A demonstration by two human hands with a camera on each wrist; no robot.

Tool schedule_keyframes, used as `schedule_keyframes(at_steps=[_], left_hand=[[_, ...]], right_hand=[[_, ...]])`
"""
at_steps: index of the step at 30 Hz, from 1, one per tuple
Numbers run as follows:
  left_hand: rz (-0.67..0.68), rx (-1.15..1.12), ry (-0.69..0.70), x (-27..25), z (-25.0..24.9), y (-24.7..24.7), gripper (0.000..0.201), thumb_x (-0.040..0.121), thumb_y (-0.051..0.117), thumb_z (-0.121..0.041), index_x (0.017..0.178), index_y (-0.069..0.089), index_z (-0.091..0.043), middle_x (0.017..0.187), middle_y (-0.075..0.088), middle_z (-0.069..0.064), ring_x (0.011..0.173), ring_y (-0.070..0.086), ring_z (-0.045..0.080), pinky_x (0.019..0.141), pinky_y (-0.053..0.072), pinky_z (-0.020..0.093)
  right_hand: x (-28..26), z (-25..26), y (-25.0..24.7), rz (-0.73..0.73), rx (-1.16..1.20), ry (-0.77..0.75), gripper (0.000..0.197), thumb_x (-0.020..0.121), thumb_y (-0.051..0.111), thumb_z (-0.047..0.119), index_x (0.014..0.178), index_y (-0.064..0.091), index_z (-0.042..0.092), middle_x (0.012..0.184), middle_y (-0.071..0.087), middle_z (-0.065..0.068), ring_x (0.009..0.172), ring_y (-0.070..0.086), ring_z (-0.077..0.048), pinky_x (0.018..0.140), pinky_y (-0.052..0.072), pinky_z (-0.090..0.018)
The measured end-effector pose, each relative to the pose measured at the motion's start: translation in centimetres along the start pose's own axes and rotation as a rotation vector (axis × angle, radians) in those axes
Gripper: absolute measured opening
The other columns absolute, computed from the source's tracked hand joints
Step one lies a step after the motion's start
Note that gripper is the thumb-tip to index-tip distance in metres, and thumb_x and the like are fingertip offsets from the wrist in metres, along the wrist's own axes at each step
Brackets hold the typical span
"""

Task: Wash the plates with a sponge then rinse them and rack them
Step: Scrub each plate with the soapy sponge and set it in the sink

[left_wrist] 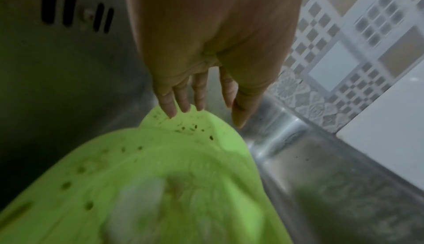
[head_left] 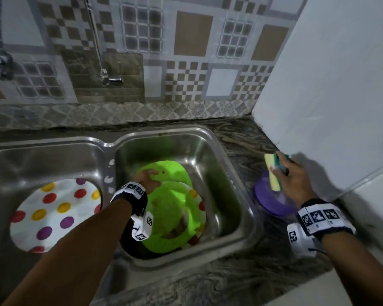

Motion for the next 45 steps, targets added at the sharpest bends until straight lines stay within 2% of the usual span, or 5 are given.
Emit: schedule_keyframes(at_steps=[6, 19, 25, 38, 45], left_hand=[[0.080, 0.121, -0.123, 2.9, 6.7, 2.6, 0.046, 0.065, 0.075, -0.001, 0.108, 0.063, -0.012, 0.134, 0.054, 0.009, 0.121, 0.052, 0.028, 0.103, 0.043, 0.032], [-0.029, 0.187, 0.130, 0.5, -1.0, 0.5, 0.037, 0.070, 0.066, 0.005, 0.095, 0.052, -0.019, 0.096, 0.059, 0.009, 0.082, 0.057, 0.026, 0.063, 0.046, 0.026], [-0.082, 0.067, 0.181, -0.6, -4.8, -1.9, 0.029, 0.079, 0.071, -0.014, 0.108, 0.066, -0.014, 0.099, 0.064, 0.006, 0.098, 0.061, 0.024, 0.086, 0.047, 0.032], [-0.144, -0.112, 0.502, -4.8, -10.5, -5.7, 0.035, 0.084, 0.065, -0.009, 0.079, 0.058, -0.043, 0.076, 0.067, -0.023, 0.078, 0.057, 0.001, 0.078, 0.046, 0.022], [-0.157, -0.237, 0.459, -5.6, -10.1, -6.4, 0.030, 0.088, 0.061, -0.009, 0.097, 0.055, -0.037, 0.103, 0.066, 0.004, 0.099, 0.061, 0.019, 0.091, 0.049, 0.037]], right_hand=[[-0.7, -3.0, 1.8, 0.136, -0.157, 0.056, 0.051, 0.087, 0.063, 0.018, 0.136, 0.048, 0.012, 0.132, 0.050, -0.026, 0.122, 0.049, -0.035, 0.099, 0.035, -0.028], [-1.1, -6.3, 4.4, 0.410, -0.461, 0.198, 0.054, 0.088, 0.060, 0.030, 0.138, 0.044, 0.019, 0.124, 0.062, -0.011, 0.116, 0.056, -0.027, 0.092, 0.039, -0.025], [-1.0, -7.7, 5.5, 0.505, -0.454, 0.249, 0.058, 0.085, 0.057, 0.043, 0.138, 0.040, 0.029, 0.137, 0.053, -0.006, 0.121, 0.053, -0.029, 0.103, 0.039, -0.035], [-1.8, -3.8, 0.1, 0.015, -0.027, 0.095, 0.043, 0.077, 0.072, 0.022, 0.113, 0.050, 0.023, 0.109, 0.055, -0.011, 0.098, 0.055, -0.026, 0.085, 0.047, -0.039], [-1.9, -0.4, -1.2, -0.091, 0.144, 0.043, 0.046, 0.082, 0.065, 0.032, 0.122, 0.044, 0.038, 0.124, 0.045, -0.002, 0.113, 0.050, -0.024, 0.086, 0.053, -0.053]])
Point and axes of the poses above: each hand's wrist, its own x-axis towards the middle knuckle, its own y-axis out of the palm, z = x × y, the point moved 10 cm from there along x, towards the middle knuckle
